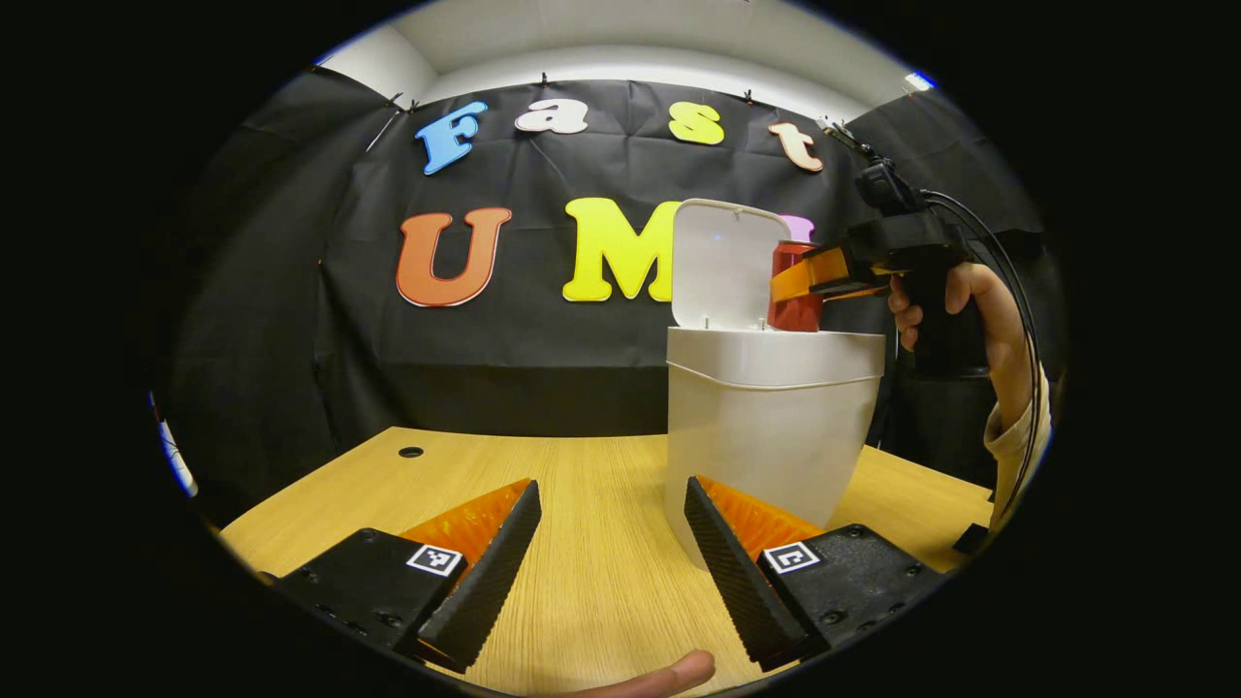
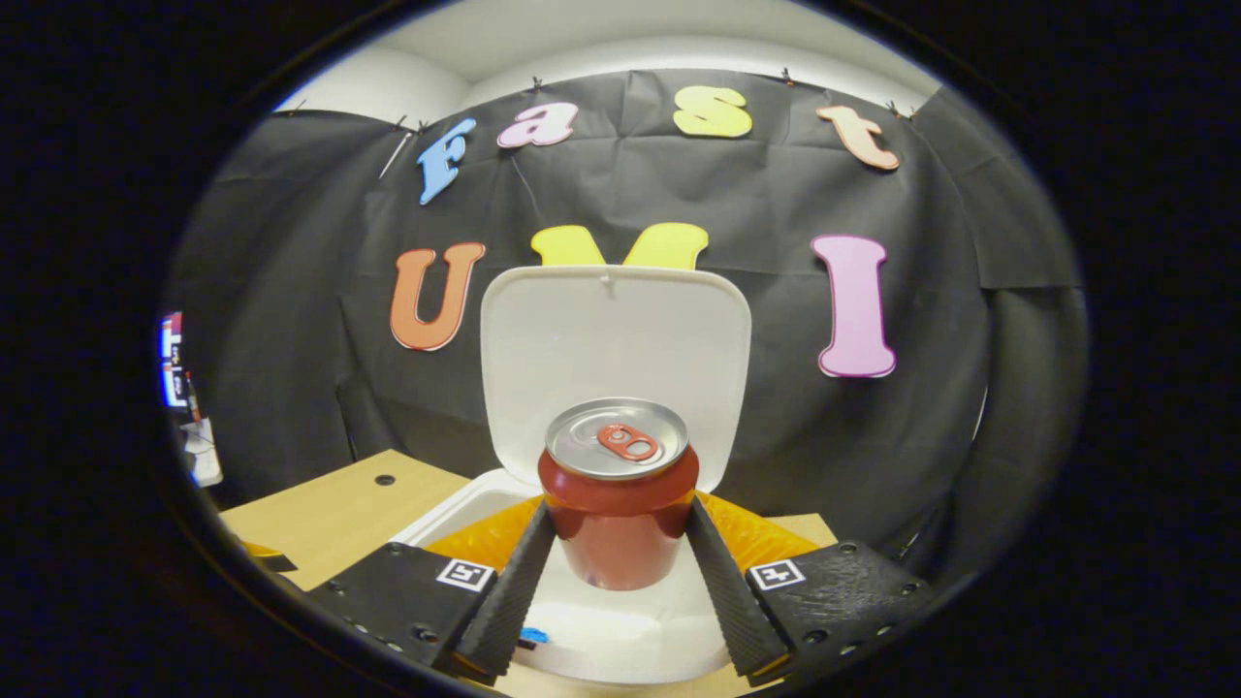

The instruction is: Press the lid of the desktop garbage bin to open it, pick up the crumpled paper on the desktop and throw it into the bin, then pick up the pop can on the desktop and drop it into the bin, and finally close the garbage bin lid.

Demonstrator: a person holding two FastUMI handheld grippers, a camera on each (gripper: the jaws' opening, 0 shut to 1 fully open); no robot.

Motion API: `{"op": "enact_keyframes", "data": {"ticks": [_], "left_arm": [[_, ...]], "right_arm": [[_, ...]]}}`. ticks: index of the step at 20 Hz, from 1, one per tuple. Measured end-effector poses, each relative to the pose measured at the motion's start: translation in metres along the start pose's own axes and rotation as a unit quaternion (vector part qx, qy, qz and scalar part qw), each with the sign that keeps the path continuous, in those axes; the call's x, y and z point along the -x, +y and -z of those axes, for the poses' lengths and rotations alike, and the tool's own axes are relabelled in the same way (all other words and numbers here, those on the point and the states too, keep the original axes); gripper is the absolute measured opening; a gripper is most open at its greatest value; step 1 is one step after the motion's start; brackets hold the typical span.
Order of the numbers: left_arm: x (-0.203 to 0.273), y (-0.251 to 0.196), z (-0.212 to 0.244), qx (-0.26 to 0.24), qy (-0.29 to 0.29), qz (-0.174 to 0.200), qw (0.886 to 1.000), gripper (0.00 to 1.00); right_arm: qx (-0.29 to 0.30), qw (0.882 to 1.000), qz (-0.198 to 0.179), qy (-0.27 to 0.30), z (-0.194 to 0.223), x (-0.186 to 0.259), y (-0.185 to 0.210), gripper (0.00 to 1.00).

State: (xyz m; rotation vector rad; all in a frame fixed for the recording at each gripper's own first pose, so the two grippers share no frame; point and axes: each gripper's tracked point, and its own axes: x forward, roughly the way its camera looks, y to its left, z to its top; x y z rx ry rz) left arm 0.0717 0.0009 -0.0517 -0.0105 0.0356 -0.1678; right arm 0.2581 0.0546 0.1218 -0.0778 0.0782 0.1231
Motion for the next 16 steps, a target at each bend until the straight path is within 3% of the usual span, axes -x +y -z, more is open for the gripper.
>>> {"op": "enact_keyframes", "data": {"ticks": [11,16], "left_arm": [[-0.002,0.002,0.006,0.007,0.012,0.001,1.0,0.97],[-0.004,0.003,0.008,0.009,0.015,0.002,1.0,0.97]], "right_arm": [[-0.004,0.999,-0.011,0.033,0.016,-0.005,0.007,0.8],[0.016,0.999,-0.027,0.02,0.01,0.004,0.015,0.82]]}}
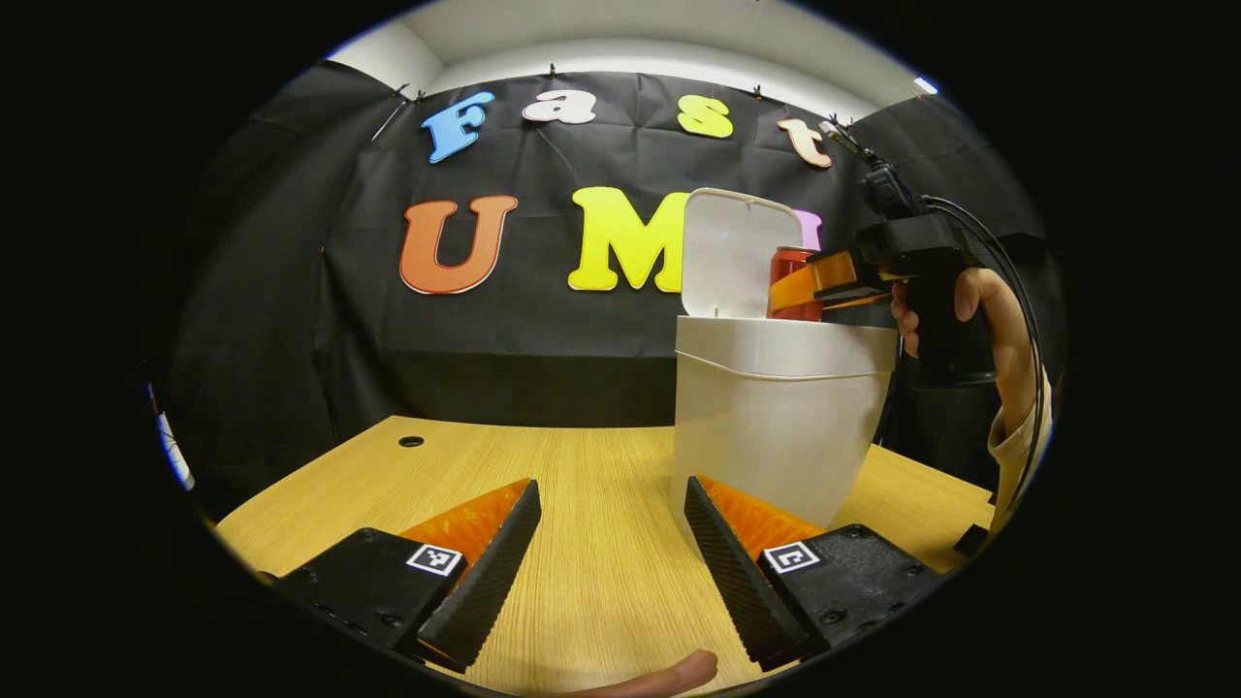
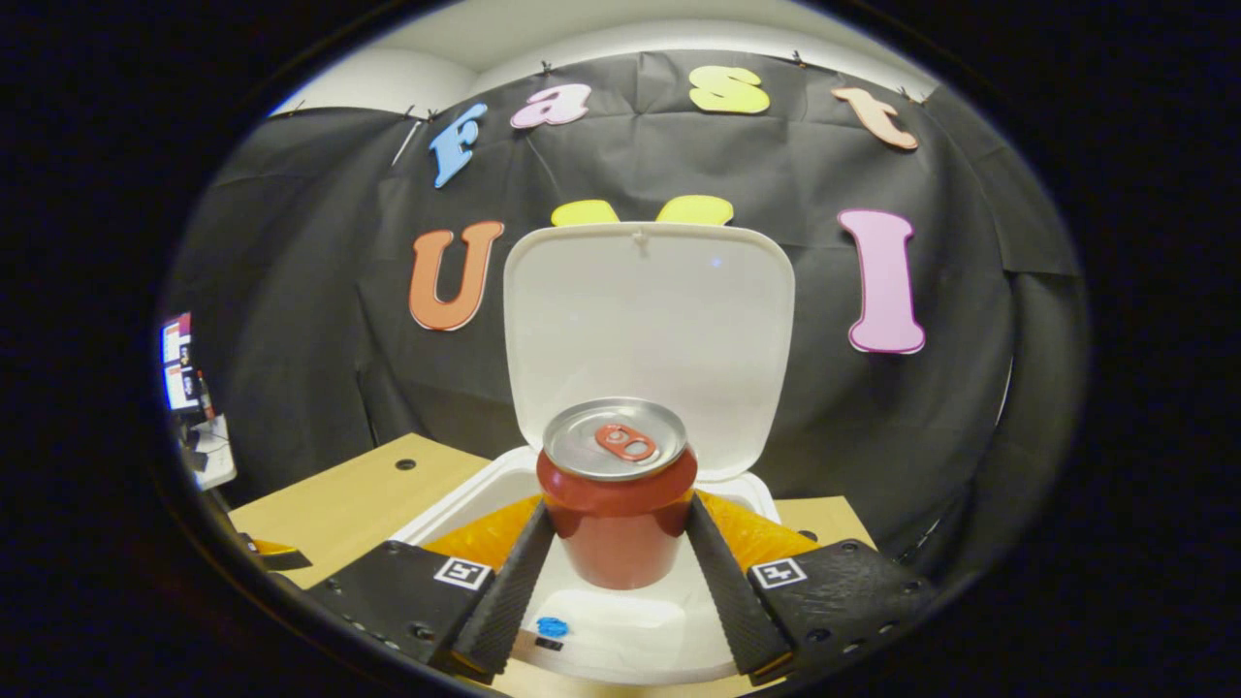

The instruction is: Press the lid of the desktop garbage bin to open it, pick up the crumpled paper on the desktop and throw it into the bin, then pick up the pop can on the desktop and drop it into the bin, and finally close the garbage bin lid.

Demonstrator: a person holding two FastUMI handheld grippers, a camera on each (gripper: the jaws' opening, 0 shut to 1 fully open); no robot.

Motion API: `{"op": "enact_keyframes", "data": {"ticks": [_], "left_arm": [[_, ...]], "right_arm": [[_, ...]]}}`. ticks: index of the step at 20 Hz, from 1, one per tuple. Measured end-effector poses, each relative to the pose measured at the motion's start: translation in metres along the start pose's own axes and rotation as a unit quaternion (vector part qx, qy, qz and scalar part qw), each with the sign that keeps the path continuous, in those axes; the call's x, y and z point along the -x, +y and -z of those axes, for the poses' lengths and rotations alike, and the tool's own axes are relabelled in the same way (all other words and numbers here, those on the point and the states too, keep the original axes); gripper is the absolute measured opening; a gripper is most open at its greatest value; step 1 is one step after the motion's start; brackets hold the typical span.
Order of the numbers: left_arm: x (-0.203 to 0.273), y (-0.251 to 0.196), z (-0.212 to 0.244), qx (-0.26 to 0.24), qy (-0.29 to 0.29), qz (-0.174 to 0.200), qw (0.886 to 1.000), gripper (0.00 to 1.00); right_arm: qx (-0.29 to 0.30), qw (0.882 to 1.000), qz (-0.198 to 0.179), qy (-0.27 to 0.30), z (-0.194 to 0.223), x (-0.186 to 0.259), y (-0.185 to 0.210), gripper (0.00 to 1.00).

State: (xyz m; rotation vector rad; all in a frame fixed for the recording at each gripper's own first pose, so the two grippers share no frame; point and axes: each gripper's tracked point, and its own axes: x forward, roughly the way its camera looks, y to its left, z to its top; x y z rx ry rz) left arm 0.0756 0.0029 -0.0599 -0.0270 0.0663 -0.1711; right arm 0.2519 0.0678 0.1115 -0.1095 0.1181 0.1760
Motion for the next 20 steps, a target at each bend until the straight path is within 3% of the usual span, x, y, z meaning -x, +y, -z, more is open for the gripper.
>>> {"op": "enact_keyframes", "data": {"ticks": [8,18,20], "left_arm": [[0.005,-0.002,-0.008,-0.007,-0.014,0.0,1.0,0.97],[0.009,0.002,-0.015,0.021,-0.021,0.008,1.0,0.97],[0.012,0.009,-0.014,0.02,-0.015,-0.003,1.0,0.97]], "right_arm": [[-0.008,0.998,0.03,-0.054,-0.049,0.02,-0.011,0.84],[-0.006,0.986,0.08,-0.149,-0.18,0.031,-0.03,0.84],[-0.005,0.985,0.075,-0.158,-0.196,0.024,-0.025,0.8]]}}
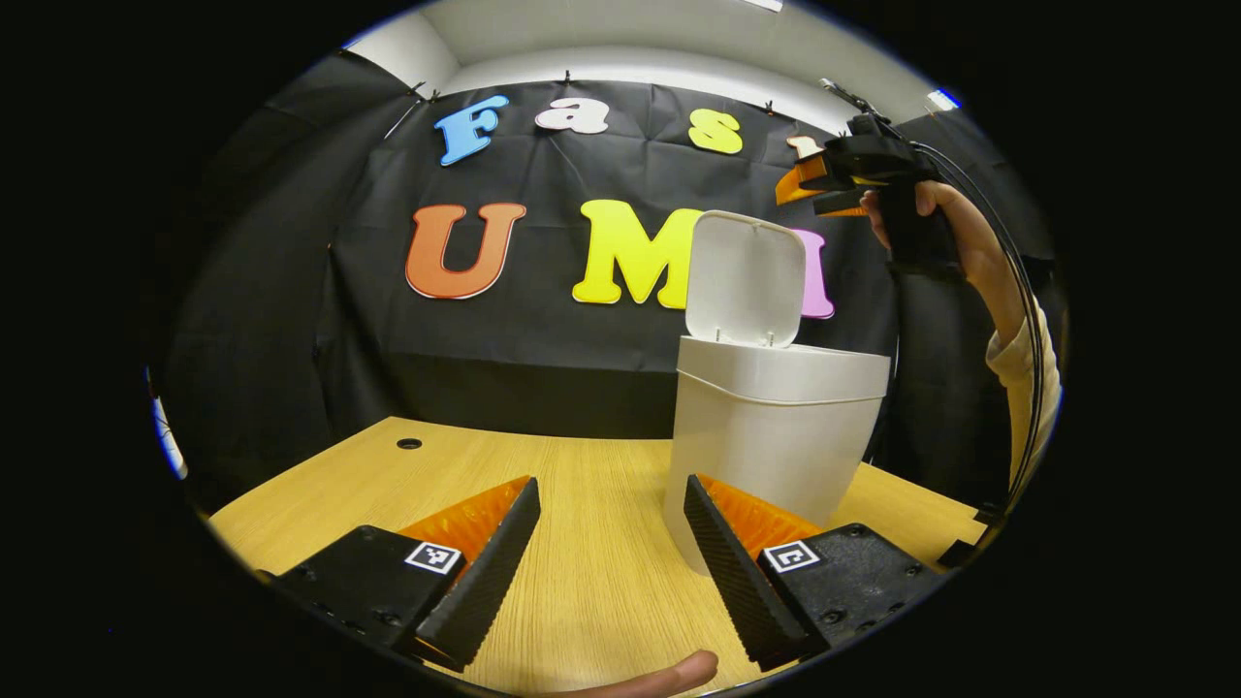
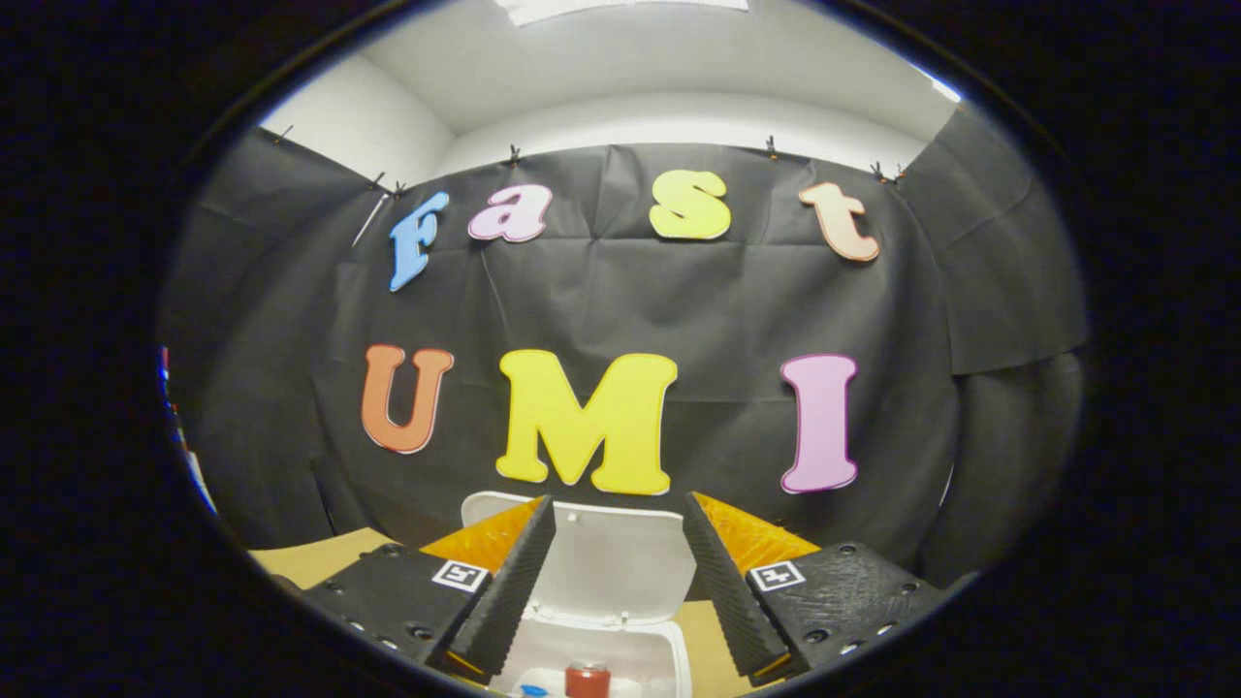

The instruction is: Press the lid of the desktop garbage bin to open it, pick up the crumpled paper on the desktop and throw it into the bin, then pick up the pop can on the desktop and drop it into the bin, and finally close the garbage bin lid.

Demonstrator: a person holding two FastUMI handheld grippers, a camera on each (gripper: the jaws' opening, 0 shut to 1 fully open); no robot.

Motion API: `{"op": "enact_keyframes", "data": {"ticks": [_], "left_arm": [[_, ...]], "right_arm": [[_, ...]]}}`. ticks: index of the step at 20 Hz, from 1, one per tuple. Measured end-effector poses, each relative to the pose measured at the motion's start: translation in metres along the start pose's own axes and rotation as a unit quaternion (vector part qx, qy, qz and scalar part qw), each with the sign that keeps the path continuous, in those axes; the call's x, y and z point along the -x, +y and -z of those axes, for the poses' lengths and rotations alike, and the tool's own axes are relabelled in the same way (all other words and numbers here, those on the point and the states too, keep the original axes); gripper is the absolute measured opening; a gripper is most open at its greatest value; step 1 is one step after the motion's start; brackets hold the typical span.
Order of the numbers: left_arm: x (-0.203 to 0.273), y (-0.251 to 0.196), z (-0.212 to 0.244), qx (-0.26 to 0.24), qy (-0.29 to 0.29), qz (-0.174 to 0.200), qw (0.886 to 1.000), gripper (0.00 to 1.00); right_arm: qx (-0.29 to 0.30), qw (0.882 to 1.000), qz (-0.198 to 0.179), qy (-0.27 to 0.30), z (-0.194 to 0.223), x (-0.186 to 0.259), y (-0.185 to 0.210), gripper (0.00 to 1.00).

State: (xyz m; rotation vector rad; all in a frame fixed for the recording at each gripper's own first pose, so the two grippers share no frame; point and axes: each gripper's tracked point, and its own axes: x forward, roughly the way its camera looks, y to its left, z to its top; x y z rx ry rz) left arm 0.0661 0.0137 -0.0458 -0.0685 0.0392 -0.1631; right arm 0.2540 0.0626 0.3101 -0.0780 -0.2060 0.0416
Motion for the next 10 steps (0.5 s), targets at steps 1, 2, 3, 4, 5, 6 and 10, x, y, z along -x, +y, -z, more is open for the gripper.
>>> {"op": "enact_keyframes", "data": {"ticks": [1,2,3,4,5,6,10], "left_arm": [[0.002,0.002,-0.003,-0.008,-0.004,-0.007,1.0,0.98],[0.003,0.004,-0.008,-0.012,-0.013,-0.012,1.0,0.97],[0.002,0.004,-0.01,-0.013,-0.019,-0.013,1.0,0.97],[0.003,0.002,-0.011,-0.01,-0.02,-0.011,1.0,0.96],[0.003,0.0,-0.011,-0.007,-0.019,-0.008,1.0,1.0],[0.004,-0.001,-0.011,-0.006,-0.018,-0.008,1.0,0.96],[0.007,-0.002,-0.014,-0.009,-0.02,-0.009,1.0,0.96]], "right_arm": [[-0.006,1.0,0.0,0.0,-0.005,-0.007,0.0,0.84],[-0.014,1.0,0.002,-0.001,-0.008,-0.017,-0.002,0.83],[-0.024,1.0,0.005,0.001,-0.009,-0.025,-0.004,0.88],[-0.031,0.999,0.009,0.008,-0.008,-0.037,-0.006,0.84],[-0.034,0.999,0.014,0.015,-0.005,-0.051,-0.009,0.84],[-0.036,0.999,0.02,0.023,-0.001,-0.064,-0.012,0.88],[-0.03,0.996,0.04,0.08,0.036,-0.094,-0.019,0.84]]}}
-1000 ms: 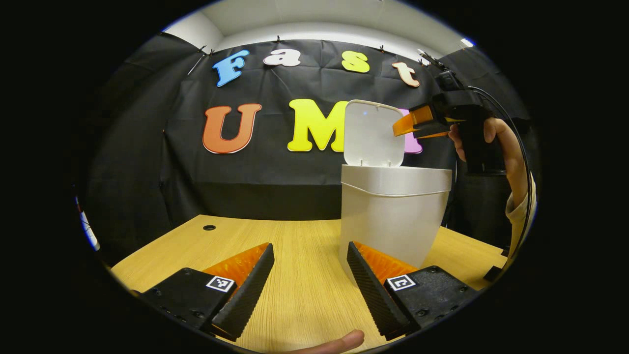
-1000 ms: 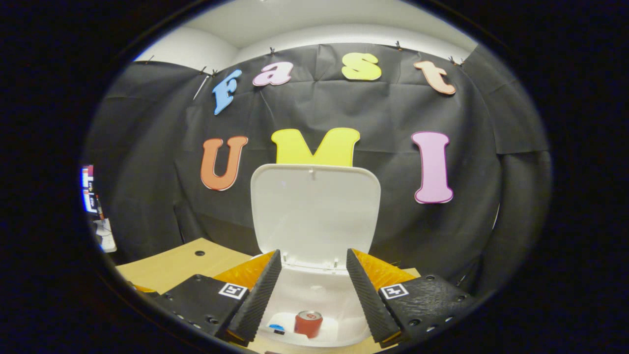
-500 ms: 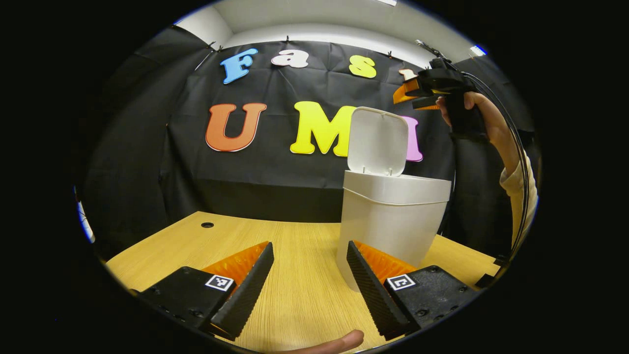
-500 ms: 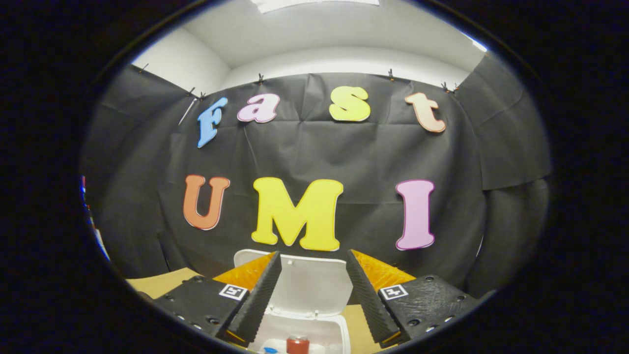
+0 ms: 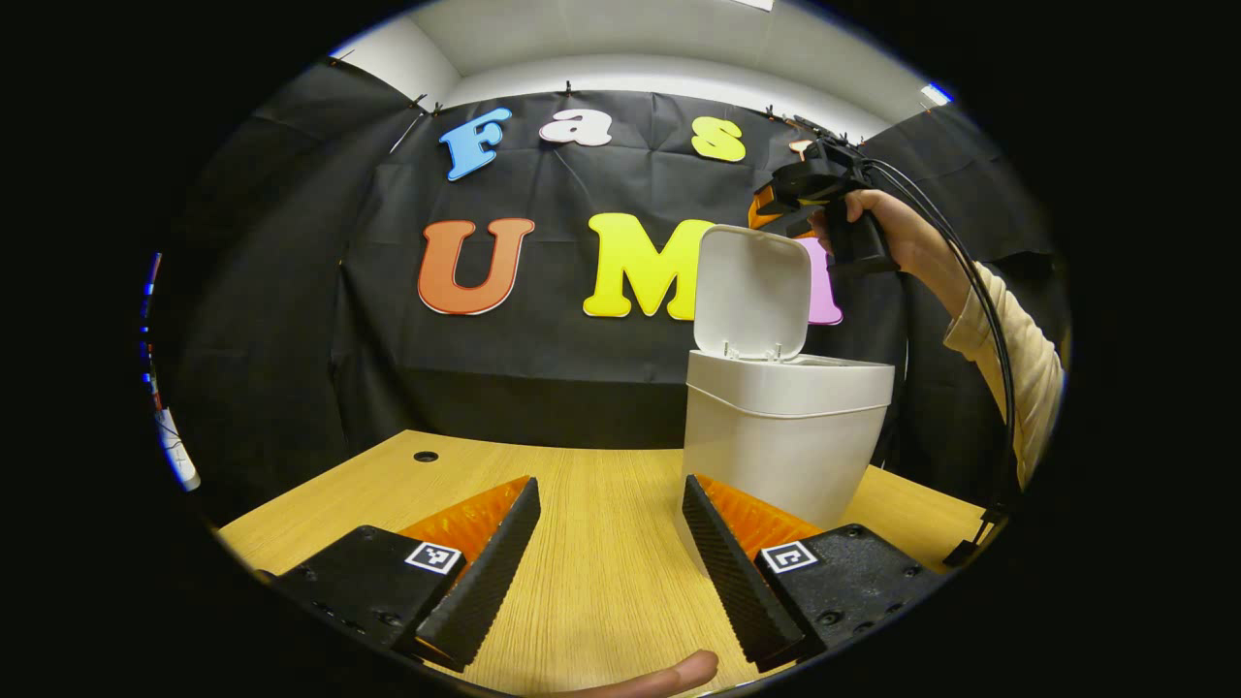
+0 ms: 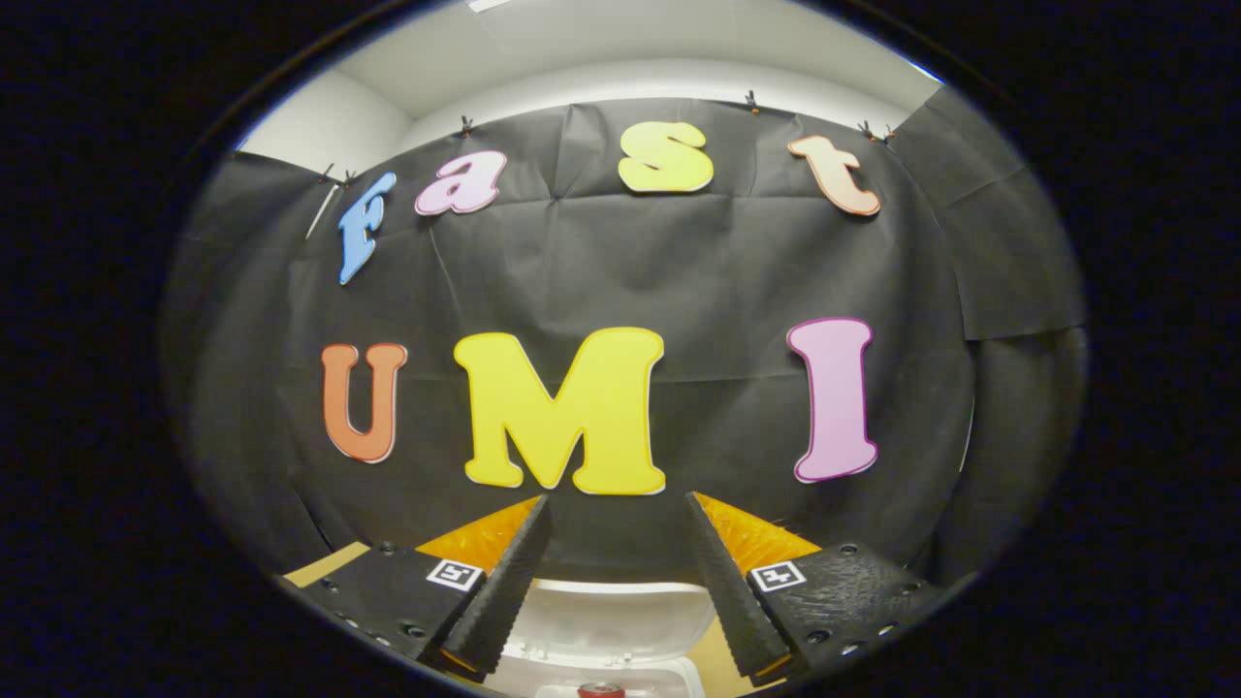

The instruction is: Press the lid of the desktop garbage bin to open it, pick up the crumpled paper on the desktop and throw it into the bin, then pick up the pop can on the desktop and drop it into the bin, and finally close the garbage bin lid.

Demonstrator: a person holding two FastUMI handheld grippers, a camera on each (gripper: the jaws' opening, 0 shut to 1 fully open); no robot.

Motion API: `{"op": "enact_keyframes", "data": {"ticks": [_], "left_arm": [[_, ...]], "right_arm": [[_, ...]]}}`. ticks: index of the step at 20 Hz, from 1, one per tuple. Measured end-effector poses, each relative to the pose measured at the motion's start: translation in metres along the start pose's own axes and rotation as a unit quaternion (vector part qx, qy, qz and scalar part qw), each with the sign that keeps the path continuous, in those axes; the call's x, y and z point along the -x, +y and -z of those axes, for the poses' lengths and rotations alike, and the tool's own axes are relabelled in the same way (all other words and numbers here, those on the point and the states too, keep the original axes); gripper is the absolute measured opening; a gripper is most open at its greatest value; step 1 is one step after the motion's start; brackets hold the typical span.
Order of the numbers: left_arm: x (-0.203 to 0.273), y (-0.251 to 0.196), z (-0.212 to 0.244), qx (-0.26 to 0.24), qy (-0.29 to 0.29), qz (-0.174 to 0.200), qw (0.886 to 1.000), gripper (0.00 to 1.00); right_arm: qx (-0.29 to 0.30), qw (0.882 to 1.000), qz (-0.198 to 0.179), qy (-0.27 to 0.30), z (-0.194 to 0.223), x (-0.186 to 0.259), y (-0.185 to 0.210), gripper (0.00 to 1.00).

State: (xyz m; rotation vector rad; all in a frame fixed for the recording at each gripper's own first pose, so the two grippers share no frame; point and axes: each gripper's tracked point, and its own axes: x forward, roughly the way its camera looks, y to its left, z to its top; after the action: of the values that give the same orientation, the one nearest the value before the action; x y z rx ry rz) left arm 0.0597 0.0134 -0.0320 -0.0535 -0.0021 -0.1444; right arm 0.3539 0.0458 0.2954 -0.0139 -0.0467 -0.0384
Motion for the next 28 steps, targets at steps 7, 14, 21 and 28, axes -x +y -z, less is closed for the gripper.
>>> {"op": "enact_keyframes", "data": {"ticks": [7,14,21,28], "left_arm": [[-0.002,-0.004,0.0,0.013,0.001,0.014,1.0,0.96],[-0.001,-0.008,-0.002,0.004,-0.005,0.023,1.0,0.96],[0.003,-0.025,0.009,0.002,0.009,0.032,0.999,0.96],[0.007,-0.032,0.003,0.001,0.004,0.038,0.999,0.96]], "right_arm": [[-0.046,0.997,-0.043,0.049,0.018,0.028,0.006,0.82],[-0.019,0.995,-0.052,0.083,0.056,0.063,0.002,0.86],[-0.02,0.981,-0.094,0.166,0.121,0.088,0.02,0.86],[-0.009,0.972,-0.083,0.218,0.167,0.107,0.016,0.86]]}}
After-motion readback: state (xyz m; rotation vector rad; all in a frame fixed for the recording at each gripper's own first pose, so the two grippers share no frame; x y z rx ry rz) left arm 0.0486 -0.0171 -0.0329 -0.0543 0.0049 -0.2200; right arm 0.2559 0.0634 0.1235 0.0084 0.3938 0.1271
